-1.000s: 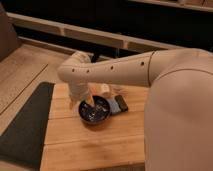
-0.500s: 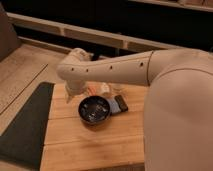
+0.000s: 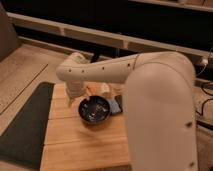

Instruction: Pick up the ceramic bowl

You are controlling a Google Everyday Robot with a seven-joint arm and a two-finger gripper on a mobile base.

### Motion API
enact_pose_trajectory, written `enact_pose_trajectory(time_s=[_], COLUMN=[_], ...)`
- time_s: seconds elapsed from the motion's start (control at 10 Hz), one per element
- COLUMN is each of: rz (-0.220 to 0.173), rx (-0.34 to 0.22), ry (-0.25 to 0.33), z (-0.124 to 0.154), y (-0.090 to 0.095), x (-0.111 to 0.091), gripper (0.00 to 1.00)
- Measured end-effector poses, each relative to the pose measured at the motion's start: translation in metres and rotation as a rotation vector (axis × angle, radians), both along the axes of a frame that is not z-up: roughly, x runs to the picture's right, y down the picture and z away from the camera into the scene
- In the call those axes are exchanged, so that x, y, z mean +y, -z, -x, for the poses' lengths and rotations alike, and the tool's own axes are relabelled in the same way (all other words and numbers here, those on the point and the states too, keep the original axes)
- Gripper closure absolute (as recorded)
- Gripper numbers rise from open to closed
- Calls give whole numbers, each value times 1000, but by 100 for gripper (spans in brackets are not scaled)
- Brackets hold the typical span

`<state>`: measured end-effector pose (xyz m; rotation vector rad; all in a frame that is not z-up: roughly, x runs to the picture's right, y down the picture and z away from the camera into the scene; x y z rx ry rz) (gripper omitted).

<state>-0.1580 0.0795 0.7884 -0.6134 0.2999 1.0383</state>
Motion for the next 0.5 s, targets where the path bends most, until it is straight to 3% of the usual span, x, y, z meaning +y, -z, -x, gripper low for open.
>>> enact_pose_trajectory(time_s=[0.1, 0.3, 0.5], rz=[21, 104, 207], rx=[-2, -3, 36], ry=[23, 90, 135], z=[4, 15, 13], y=[-10, -38, -61], x=[5, 25, 44], gripper=[35, 35, 35])
